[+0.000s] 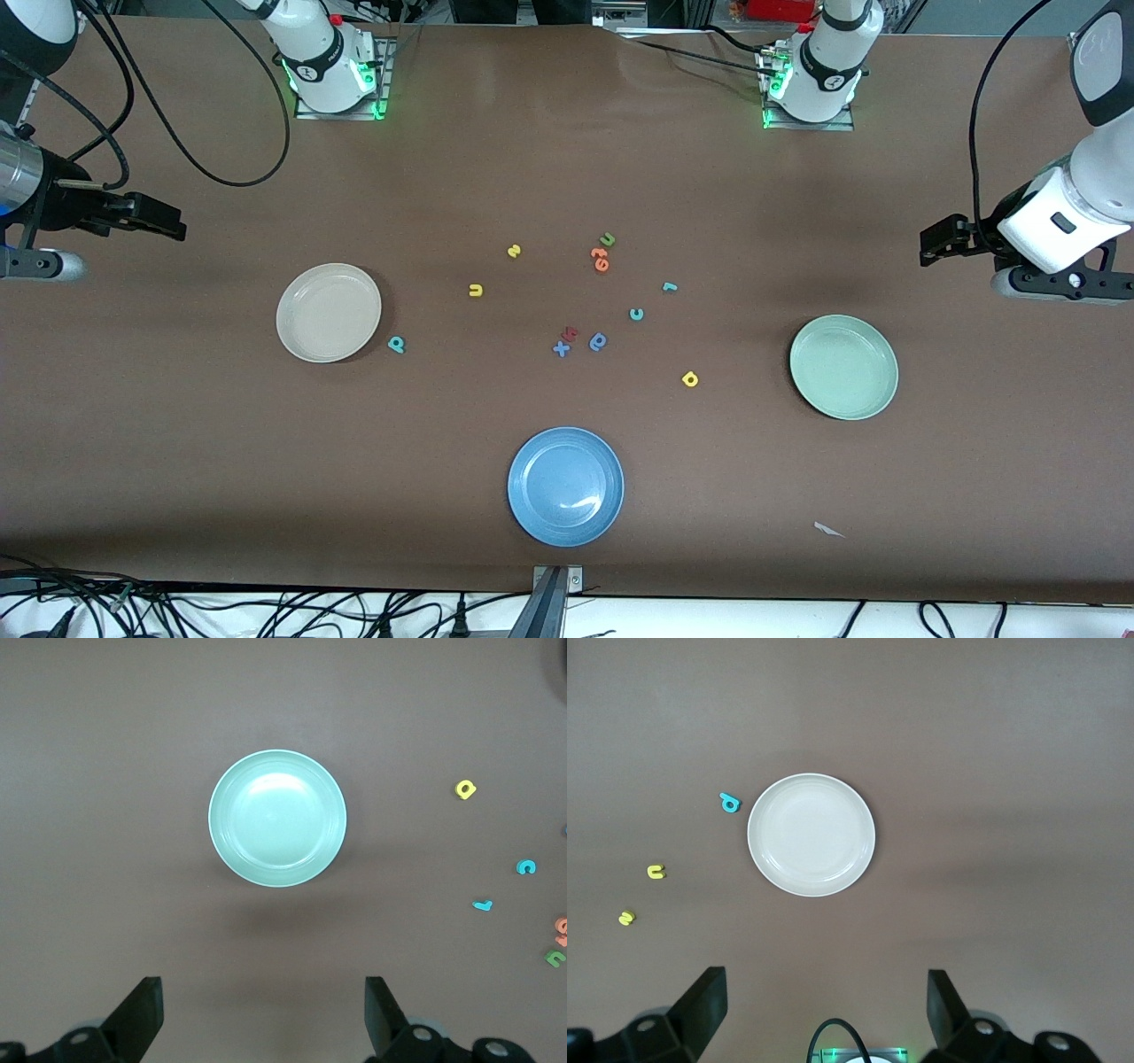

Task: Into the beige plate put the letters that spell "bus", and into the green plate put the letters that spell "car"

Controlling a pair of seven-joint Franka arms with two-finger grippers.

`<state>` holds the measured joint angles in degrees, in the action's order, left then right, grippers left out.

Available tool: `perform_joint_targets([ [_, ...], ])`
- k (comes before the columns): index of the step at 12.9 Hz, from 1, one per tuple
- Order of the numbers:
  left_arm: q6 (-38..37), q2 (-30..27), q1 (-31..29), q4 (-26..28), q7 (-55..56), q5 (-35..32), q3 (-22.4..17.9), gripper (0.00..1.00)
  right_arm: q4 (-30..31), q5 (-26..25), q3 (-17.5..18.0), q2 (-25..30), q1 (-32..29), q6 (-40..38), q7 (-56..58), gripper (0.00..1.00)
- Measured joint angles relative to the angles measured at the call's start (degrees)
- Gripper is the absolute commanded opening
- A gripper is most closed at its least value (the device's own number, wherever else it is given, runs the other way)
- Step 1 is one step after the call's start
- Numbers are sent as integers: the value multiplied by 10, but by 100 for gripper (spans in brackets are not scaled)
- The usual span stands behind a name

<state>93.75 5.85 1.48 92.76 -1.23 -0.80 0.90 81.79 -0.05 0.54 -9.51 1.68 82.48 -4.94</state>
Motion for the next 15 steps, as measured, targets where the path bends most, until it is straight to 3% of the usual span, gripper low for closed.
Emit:
perform_joint_targets([
  [7, 16, 21, 21, 4, 14, 1, 9, 100, 2, 0, 2, -18, 8, 8, 0, 100],
  [15, 128, 142, 179, 14, 176, 76, 39, 100, 7, 0, 2, -117, 16, 127, 0, 100],
])
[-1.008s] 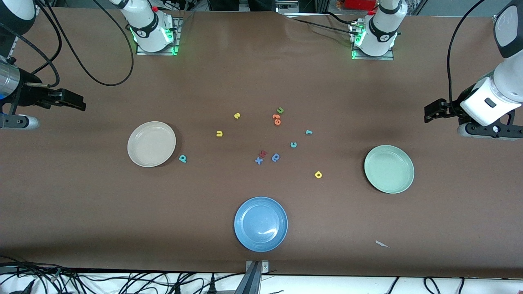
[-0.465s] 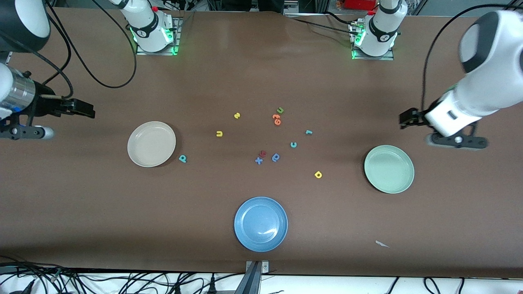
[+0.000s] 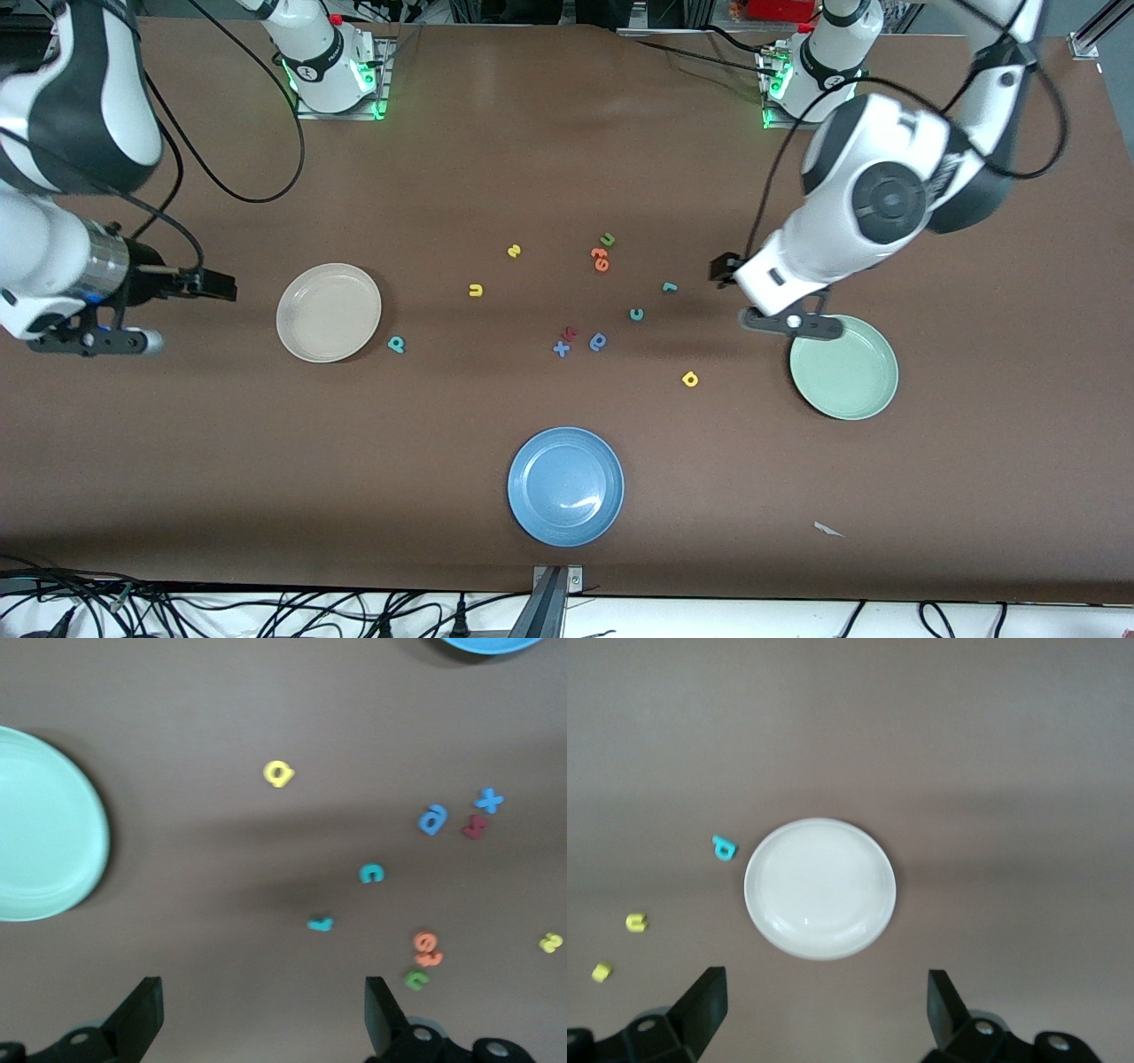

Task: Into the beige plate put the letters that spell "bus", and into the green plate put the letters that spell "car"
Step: 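Reach both grippers to the letters and grasp a teal letter each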

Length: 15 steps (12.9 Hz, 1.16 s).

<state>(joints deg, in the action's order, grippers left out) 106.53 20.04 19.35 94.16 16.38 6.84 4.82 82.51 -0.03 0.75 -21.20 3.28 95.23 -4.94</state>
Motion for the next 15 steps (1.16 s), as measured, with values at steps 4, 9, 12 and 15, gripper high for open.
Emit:
perform_joint_targets([
  [4, 117, 18, 54, 64, 69, 5, 2, 100, 77, 0, 17, -41, 5, 140, 0, 100],
  [9, 292, 52, 104, 158, 186, 3, 2, 100, 114, 0, 37, -86, 9, 242, 1, 100],
  [12, 342, 102, 105, 157, 224, 0, -2, 95, 111, 0, 40, -119, 35, 297, -5, 100],
  [15, 363, 133, 105, 148, 265, 0, -5, 90, 107, 0, 41, -126, 74, 301, -40, 100],
])
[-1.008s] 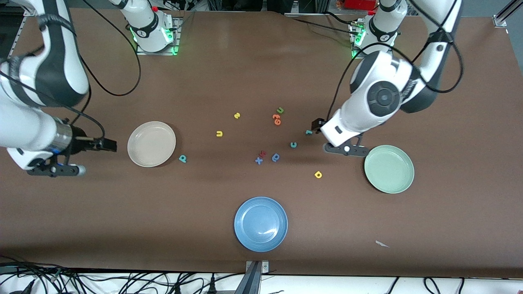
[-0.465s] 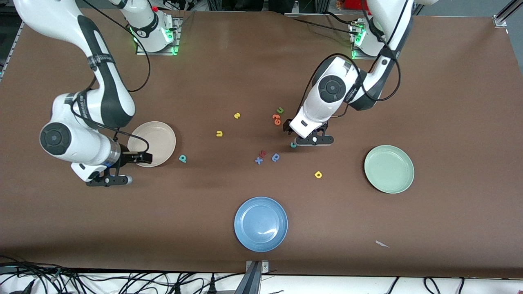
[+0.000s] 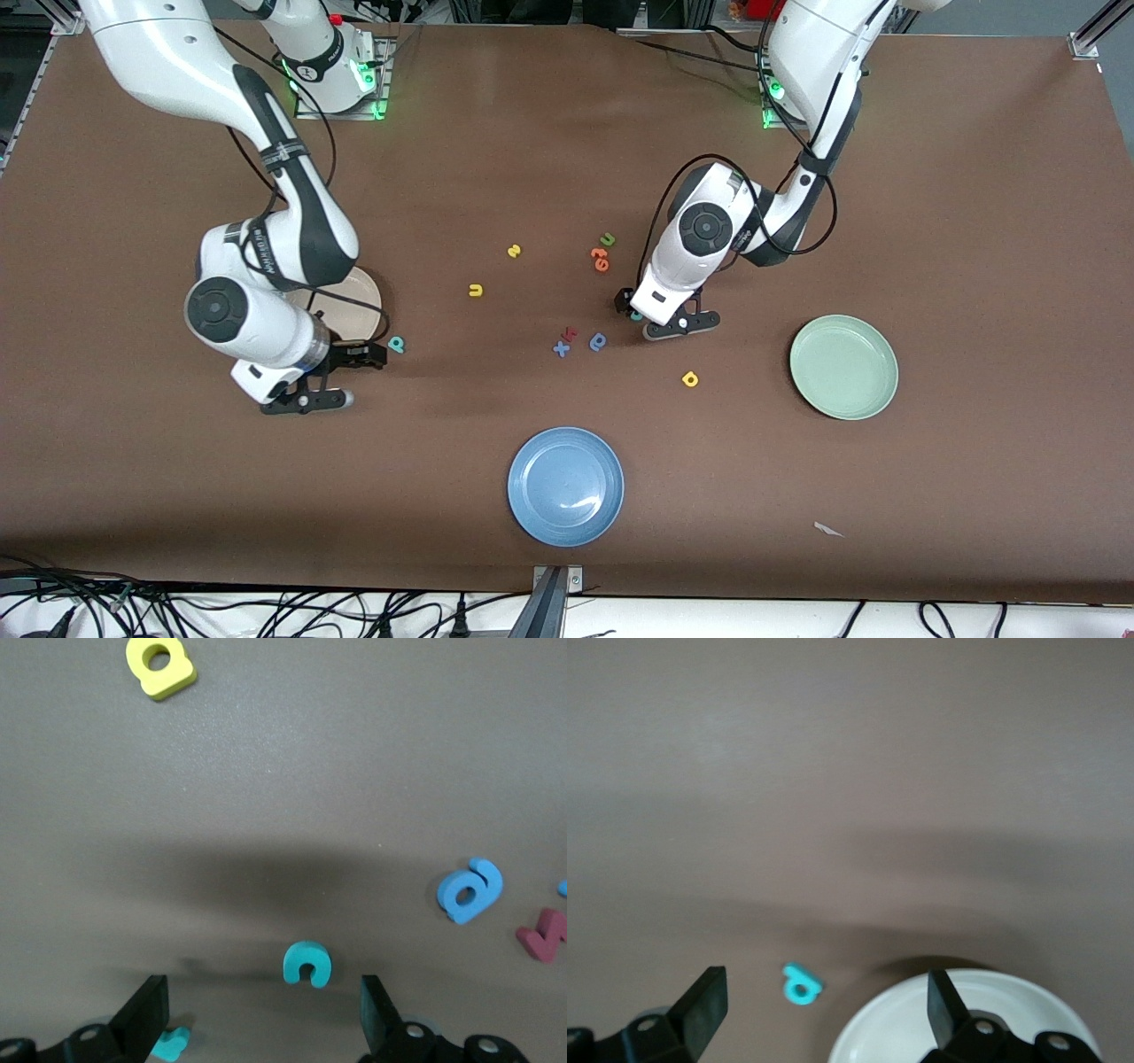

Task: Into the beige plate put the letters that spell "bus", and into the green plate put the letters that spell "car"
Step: 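Reach both grippers to the letters and grasp a teal letter each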

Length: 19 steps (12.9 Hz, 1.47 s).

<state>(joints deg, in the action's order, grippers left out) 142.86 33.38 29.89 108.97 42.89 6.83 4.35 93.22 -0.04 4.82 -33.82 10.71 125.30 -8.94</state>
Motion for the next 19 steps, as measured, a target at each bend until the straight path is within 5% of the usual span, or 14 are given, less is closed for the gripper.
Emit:
perform_joint_targets([
  [7, 11, 43, 31, -29, 116, -75, 0, 71, 40, -3, 0, -67, 38, 115, -46, 100],
  [16, 11, 46, 32, -43, 125, -82, -4, 41, 116, -3, 1, -22, 38, 135, -54, 99],
  [19, 10, 46, 32, -43, 126, -82, -5, 24, 128, -3, 4, -23, 39, 159, -58, 99],
])
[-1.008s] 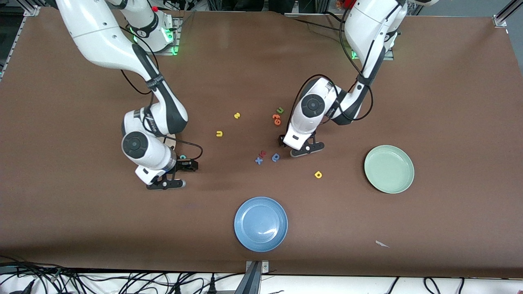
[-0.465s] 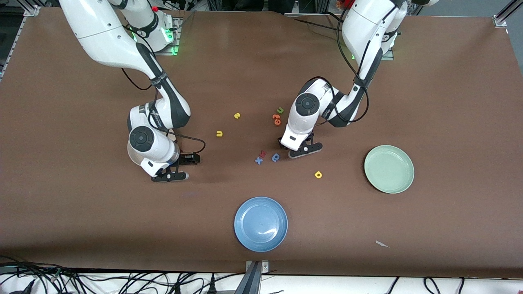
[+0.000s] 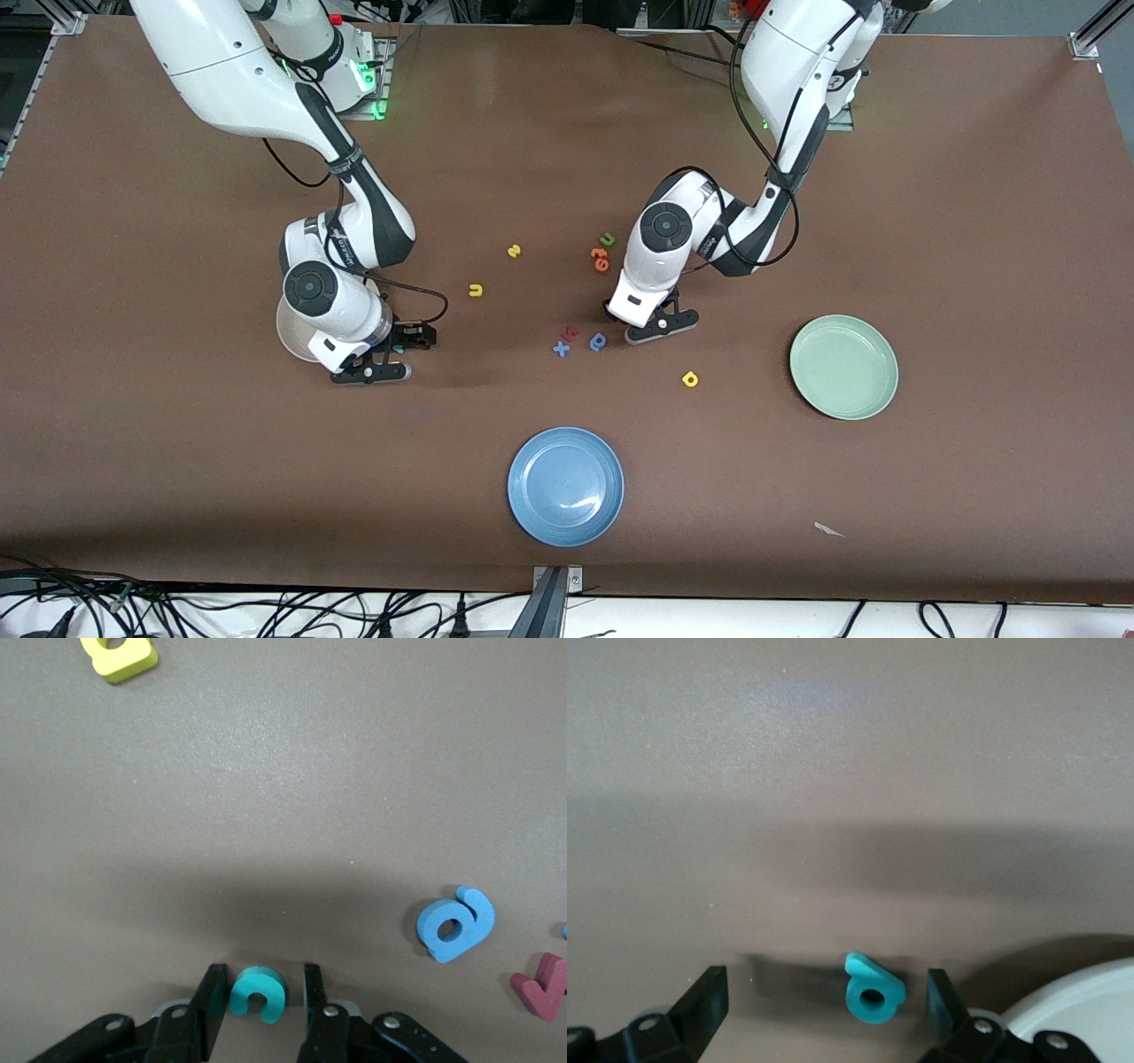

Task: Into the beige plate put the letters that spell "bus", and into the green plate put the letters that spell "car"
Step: 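Reach both grippers to the letters and grasp a teal letter each, then lower the left gripper's teal letter onto the green plate and release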

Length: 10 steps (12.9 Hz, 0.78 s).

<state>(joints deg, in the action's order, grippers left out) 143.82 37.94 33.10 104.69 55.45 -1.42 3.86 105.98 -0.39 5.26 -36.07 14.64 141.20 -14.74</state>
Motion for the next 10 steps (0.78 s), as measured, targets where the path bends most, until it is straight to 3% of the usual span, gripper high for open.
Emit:
perform_joint_targets([
  [4, -2, -1, 0, 0, 3, 0, -1, 6, 16, 0, 0, 0, 0, 17, 0, 84],
  [10, -46, -23, -38, -19, -57, -1, -8, 5, 35, -2, 0, 11, 0, 26, -1, 71],
])
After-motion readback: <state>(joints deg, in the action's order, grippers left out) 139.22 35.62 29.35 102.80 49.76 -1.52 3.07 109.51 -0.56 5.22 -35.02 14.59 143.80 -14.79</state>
